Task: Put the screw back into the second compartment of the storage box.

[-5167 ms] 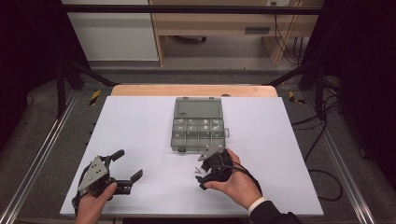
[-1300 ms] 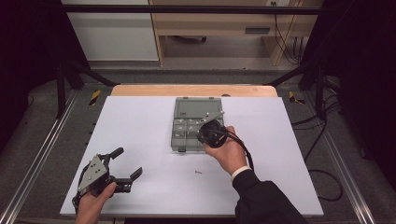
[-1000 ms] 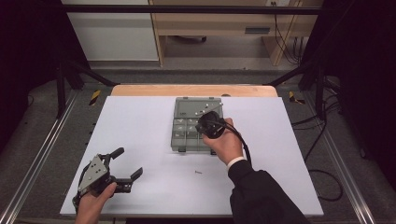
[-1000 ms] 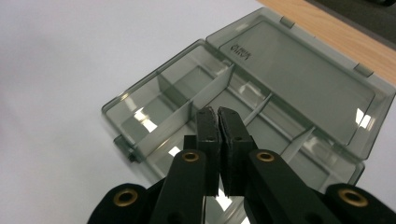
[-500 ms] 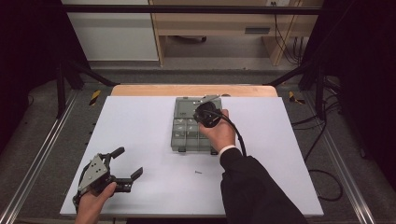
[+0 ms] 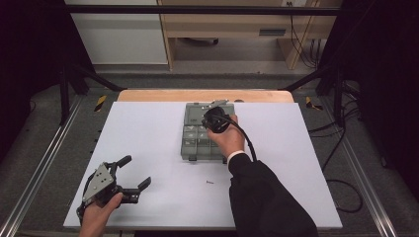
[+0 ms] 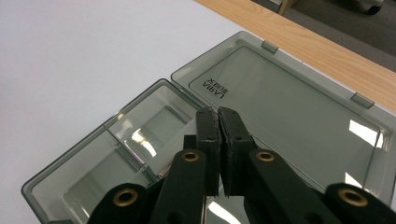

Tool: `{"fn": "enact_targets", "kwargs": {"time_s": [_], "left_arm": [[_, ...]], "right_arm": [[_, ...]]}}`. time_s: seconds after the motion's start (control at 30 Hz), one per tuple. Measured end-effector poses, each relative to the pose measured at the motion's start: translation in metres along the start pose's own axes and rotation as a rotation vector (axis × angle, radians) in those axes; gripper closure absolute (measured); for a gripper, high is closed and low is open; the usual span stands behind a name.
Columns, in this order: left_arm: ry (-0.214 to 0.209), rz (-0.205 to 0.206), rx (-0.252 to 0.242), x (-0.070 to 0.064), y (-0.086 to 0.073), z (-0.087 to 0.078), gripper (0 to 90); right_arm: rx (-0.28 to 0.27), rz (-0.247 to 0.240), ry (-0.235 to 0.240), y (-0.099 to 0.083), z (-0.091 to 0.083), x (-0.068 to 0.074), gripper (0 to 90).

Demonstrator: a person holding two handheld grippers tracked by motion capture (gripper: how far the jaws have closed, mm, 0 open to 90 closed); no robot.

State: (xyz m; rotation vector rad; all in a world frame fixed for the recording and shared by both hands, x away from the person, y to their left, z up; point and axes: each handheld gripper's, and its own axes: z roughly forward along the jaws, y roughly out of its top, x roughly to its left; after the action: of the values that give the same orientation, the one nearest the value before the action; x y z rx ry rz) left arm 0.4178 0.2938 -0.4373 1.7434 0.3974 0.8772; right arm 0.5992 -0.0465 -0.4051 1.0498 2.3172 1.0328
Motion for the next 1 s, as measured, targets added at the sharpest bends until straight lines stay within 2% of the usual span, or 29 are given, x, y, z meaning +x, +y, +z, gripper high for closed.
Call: {"fn": "enact_targets", "kwargs": {"time_s": [0.43, 0.5, 0.53, 0.7, 0.8, 0.83, 0.9, 0.93, 1.0], "left_arm": [[-0.006, 0.005, 0.004, -0.001, 0.0, 0.001, 1.1], [-0.007, 0.003, 0.004, -0.001, 0.0, 0.001, 1.1], [-0.008, 0.002, 0.005, -0.001, 0.0, 0.001, 1.1], [-0.009, 0.004, 0.0, -0.002, 0.001, 0.002, 1.1], [-0.01, 0.013, 0.003, -0.002, 0.002, 0.002, 1.1], [-0.009, 0.013, 0.003, -0.002, 0.003, 0.002, 1.1], [-0.009, 0.016, 0.005, -0.002, 0.003, 0.002, 1.1], [-0.01, 0.016, 0.006, -0.003, 0.003, 0.002, 1.1], [-0.014, 0.02, 0.007, -0.003, 0.003, 0.003, 1.1]], "right_arm": [[0.033, -0.003, 0.006, -0.003, 0.009, 0.002, 87.8], [0.038, -0.004, 0.011, -0.003, 0.009, 0.003, 85.0], [0.037, -0.001, 0.005, -0.003, 0.008, 0.004, 77.8], [0.035, 0.0, -0.009, -0.002, 0.0, 0.006, 69.4], [0.027, -0.002, -0.027, 0.001, -0.014, 0.008, 61.9], [0.027, -0.002, -0.027, 0.001, -0.014, 0.008, 61.9], [0.02, -0.014, -0.041, 0.003, -0.027, 0.011, 55.3], [0.021, -0.004, -0.044, 0.003, -0.031, 0.012, 52.9], [0.019, -0.013, -0.045, 0.004, -0.036, 0.012, 50.3]]}}
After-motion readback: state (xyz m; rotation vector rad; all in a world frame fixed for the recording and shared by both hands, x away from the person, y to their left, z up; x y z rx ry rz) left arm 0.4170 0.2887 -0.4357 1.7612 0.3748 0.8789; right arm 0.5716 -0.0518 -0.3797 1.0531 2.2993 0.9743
